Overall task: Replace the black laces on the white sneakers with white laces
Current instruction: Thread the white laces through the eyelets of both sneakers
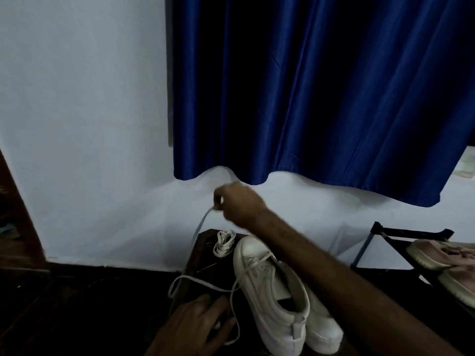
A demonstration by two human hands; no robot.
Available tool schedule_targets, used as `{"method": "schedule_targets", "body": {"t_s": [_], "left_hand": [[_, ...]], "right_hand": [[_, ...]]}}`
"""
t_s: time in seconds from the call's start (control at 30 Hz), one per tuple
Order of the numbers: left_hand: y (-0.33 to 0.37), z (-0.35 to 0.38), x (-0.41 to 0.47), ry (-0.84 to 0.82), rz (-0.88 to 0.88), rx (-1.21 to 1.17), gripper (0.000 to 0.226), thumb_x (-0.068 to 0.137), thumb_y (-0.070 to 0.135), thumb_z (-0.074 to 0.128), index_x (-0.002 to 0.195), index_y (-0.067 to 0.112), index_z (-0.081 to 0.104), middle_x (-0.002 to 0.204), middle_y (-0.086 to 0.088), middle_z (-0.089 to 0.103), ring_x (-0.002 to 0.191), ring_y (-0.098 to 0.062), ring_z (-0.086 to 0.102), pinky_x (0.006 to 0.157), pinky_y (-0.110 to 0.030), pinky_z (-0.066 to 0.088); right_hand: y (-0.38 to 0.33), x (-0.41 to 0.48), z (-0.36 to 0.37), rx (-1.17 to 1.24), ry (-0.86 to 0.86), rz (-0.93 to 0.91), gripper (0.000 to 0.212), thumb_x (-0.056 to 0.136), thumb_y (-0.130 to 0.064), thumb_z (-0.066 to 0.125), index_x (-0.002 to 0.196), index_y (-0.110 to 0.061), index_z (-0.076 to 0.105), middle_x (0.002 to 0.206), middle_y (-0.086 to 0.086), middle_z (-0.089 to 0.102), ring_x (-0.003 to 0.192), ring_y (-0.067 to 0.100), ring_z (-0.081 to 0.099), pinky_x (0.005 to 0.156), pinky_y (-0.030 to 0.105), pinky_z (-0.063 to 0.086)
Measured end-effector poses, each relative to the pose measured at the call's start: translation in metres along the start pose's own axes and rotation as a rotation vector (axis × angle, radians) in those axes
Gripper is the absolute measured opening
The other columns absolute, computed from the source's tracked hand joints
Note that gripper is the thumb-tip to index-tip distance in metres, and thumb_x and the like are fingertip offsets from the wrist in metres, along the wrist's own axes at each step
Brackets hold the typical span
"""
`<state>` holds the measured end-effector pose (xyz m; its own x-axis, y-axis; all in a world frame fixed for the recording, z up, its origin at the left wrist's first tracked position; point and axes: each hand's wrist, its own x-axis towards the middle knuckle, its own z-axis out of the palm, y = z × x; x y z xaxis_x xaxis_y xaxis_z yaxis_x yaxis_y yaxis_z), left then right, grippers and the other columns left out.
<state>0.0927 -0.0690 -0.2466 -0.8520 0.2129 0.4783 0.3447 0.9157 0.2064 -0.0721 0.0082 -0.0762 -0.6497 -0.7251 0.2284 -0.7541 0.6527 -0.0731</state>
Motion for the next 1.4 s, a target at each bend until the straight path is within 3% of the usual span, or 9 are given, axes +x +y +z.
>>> {"method": "schedule_targets", "body": {"t_s": [0.17, 0.3, 0.47, 0.57, 0.63, 0.8, 0.93, 1.17, 1.4], "left_hand": [[0.005, -0.012, 0.019, 0.078, 0.132, -0.145, 0.014, 0.098, 0.033, 0.051, 0.095, 0.023, 0.06, 0.097, 0.008, 0.056, 0.088, -0.009, 0.057, 0.097, -0.011, 0.031], [0.003, -0.014, 0.029, 0.212, 0.183, -0.114, 0.017, 0.1, 0.03, 0.051, 0.101, 0.017, 0.063, 0.106, 0.004, 0.057, 0.094, -0.015, 0.059, 0.084, -0.026, 0.046], [-0.002, -0.051, 0.085, 0.681, -0.229, -0.366, 0.021, 0.098, 0.022, 0.047, 0.113, 0.014, 0.059, 0.112, 0.007, 0.059, 0.103, -0.012, 0.057, 0.086, -0.026, 0.047], [-0.012, -0.082, 0.133, 0.544, -0.413, -0.741, 0.029, 0.105, 0.028, 0.039, 0.123, 0.019, 0.06, 0.119, 0.005, 0.065, 0.107, -0.012, 0.061, 0.09, -0.022, 0.046], [-0.014, -0.097, 0.153, 0.378, -0.445, -0.983, 0.032, 0.106, 0.027, 0.037, 0.112, 0.016, 0.066, 0.098, 0.0, 0.073, 0.082, -0.016, 0.068, 0.077, -0.027, 0.053], [-0.016, -0.098, 0.161, 0.265, -0.486, -0.946, 0.034, 0.101, 0.029, 0.051, 0.083, 0.005, 0.068, 0.062, 0.003, 0.051, 0.049, -0.008, 0.036, 0.042, -0.018, 0.03], [-0.013, -0.074, 0.152, 0.288, -0.53, -0.952, 0.029, 0.098, 0.022, 0.057, 0.077, 0.007, 0.071, 0.058, 0.006, 0.046, 0.046, -0.001, 0.036, 0.043, -0.01, 0.028], [0.008, -0.011, 0.129, 0.236, -0.637, -0.981, 0.017, 0.091, 0.015, 0.065, 0.08, 0.015, 0.078, 0.079, 0.007, 0.075, 0.079, 0.001, 0.068, 0.078, -0.02, 0.049], [0.028, 0.032, 0.125, 0.122, -0.594, -0.748, 0.009, 0.083, 0.026, 0.072, 0.08, 0.019, 0.078, 0.079, 0.009, 0.075, 0.077, -0.002, 0.068, 0.075, -0.03, 0.055]], "right_hand": [[0.03, 0.02, -0.038, 0.074, 0.169, 0.041, 0.015, 0.089, -0.006, 0.061, 0.093, -0.016, 0.071, 0.097, 0.003, 0.068, 0.084, 0.02, 0.065, 0.08, 0.04, 0.057], [0.046, 0.014, -0.066, 0.166, 0.377, 0.052, 0.01, 0.089, -0.01, 0.065, 0.096, -0.014, 0.072, 0.094, 0.002, 0.071, 0.084, 0.016, 0.067, 0.081, 0.034, 0.057], [0.036, -0.01, -0.079, 0.327, 0.253, -0.108, 0.014, 0.084, -0.009, 0.072, 0.096, -0.012, 0.064, 0.084, -0.005, 0.068, 0.077, 0.002, 0.064, 0.073, 0.017, 0.054], [0.024, -0.018, -0.077, 0.316, 0.256, -0.218, 0.017, 0.083, -0.009, 0.073, 0.09, -0.016, 0.058, 0.082, -0.008, 0.062, 0.072, 0.0, 0.061, 0.066, 0.012, 0.05], [0.022, -0.019, -0.073, 0.286, 0.276, -0.227, 0.021, 0.085, -0.006, 0.07, 0.086, -0.019, 0.054, 0.076, -0.011, 0.056, 0.062, -0.002, 0.055, 0.057, 0.01, 0.045], [0.028, -0.027, -0.056, 0.165, 0.332, -0.173, 0.027, 0.083, 0.0, 0.07, 0.081, -0.018, 0.05, 0.071, -0.007, 0.056, 0.057, 0.003, 0.051, 0.05, 0.016, 0.041], [0.039, -0.049, -0.041, 0.171, 0.229, -0.019, 0.024, 0.08, -0.022, 0.078, 0.087, -0.013, 0.057, 0.081, 0.001, 0.063, 0.066, 0.015, 0.056, 0.06, 0.032, 0.047], [0.079, -0.113, -0.003, 0.081, -0.452, 0.281, 0.045, 0.086, -0.055, 0.06, 0.103, -0.014, 0.069, 0.104, 0.003, 0.069, 0.096, 0.017, 0.063, 0.088, 0.037, 0.052], [0.091, -0.127, 0.012, 0.184, -0.324, 0.287, 0.025, 0.094, -0.025, 0.055, 0.108, -0.017, 0.073, 0.108, 0.003, 0.071, 0.096, 0.012, 0.064, 0.085, 0.027, 0.05]]}}
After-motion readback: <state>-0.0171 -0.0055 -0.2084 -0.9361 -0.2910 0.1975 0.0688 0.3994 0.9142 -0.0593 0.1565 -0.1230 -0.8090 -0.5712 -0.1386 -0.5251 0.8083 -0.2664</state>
